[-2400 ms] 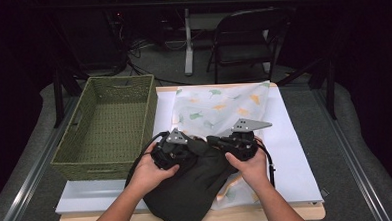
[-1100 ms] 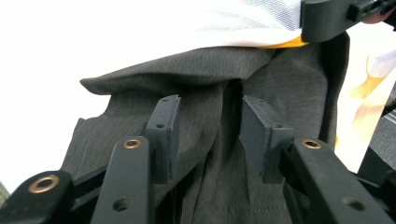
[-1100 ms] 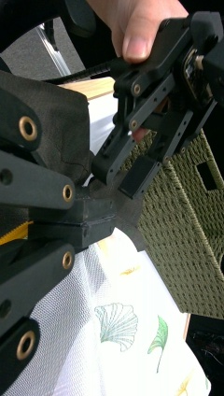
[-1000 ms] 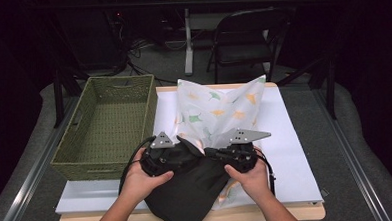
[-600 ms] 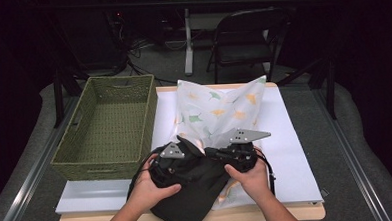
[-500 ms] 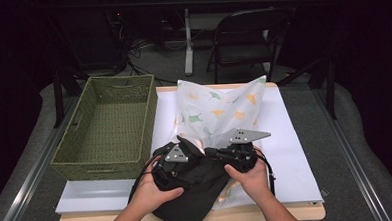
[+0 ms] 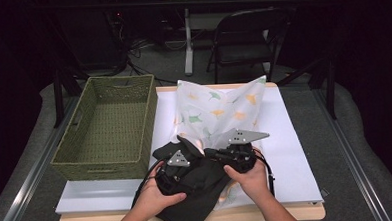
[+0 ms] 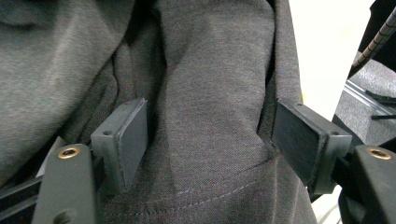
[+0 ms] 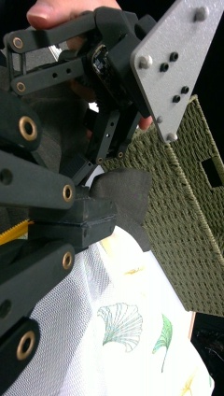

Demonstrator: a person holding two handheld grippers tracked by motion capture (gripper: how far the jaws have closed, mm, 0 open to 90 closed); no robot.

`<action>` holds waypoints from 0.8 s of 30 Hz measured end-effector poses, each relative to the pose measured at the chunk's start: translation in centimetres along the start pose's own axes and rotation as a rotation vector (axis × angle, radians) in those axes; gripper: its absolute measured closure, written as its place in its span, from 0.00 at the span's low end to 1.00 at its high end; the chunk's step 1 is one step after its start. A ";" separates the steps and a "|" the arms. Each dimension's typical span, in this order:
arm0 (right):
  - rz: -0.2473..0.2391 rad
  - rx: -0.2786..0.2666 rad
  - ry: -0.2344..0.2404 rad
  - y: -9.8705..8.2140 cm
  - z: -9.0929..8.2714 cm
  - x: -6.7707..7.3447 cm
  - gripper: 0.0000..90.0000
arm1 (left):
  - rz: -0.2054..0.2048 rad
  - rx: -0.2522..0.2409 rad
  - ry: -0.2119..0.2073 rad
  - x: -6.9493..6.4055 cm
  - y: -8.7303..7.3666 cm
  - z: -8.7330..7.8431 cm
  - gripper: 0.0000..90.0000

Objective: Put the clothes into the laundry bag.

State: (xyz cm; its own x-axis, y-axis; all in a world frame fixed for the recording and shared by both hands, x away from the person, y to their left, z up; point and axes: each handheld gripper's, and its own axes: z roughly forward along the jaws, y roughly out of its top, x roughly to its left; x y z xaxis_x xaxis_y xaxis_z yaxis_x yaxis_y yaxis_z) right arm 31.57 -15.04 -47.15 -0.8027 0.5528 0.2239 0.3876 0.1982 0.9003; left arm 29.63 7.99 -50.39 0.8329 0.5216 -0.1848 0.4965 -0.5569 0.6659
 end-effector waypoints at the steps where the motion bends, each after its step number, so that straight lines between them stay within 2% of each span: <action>1: 0.000 0.000 -0.001 0.0 0.0 0.0 1.00 | -0.002 0.002 -0.008 0.0 0.0 -0.1 0.32; 4: 0.002 -0.001 -0.001 0.0 0.0 0.0 1.00 | -0.001 -0.010 -0.025 -0.3 0.1 -0.6 0.32; 6: 0.004 -0.001 -0.001 -0.1 0.0 -0.1 1.00 | 0.017 -0.018 -0.026 -0.5 0.0 -0.8 0.31; 7: 0.003 -0.001 -0.001 -0.1 0.0 -0.1 1.00 | 0.031 -0.007 -0.022 -0.7 0.0 -0.8 0.28; 11: 0.004 -0.002 -0.001 -0.1 0.0 -0.1 1.00 | 0.075 0.033 0.045 -1.2 -0.3 0.0 0.24; 16: 0.002 0.003 -0.003 -0.1 0.0 0.1 1.00 | 0.045 0.022 0.058 -0.6 -0.6 0.6 0.25; 18: 0.001 0.004 -0.001 -0.2 0.1 0.1 1.00 | 0.047 0.028 0.075 -0.4 -0.6 0.8 0.27; 24: -0.002 0.012 0.002 -0.2 0.3 0.2 1.00 | 0.029 0.028 0.102 0.3 -0.5 1.6 0.43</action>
State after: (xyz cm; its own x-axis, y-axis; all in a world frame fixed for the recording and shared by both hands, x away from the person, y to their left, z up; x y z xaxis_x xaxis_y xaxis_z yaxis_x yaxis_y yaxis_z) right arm 31.41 -14.73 -47.42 -0.8044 0.5505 0.2234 0.3917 0.2086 0.8961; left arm 30.03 7.45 -51.95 0.8184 0.5675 -0.0903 0.4806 -0.5897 0.6491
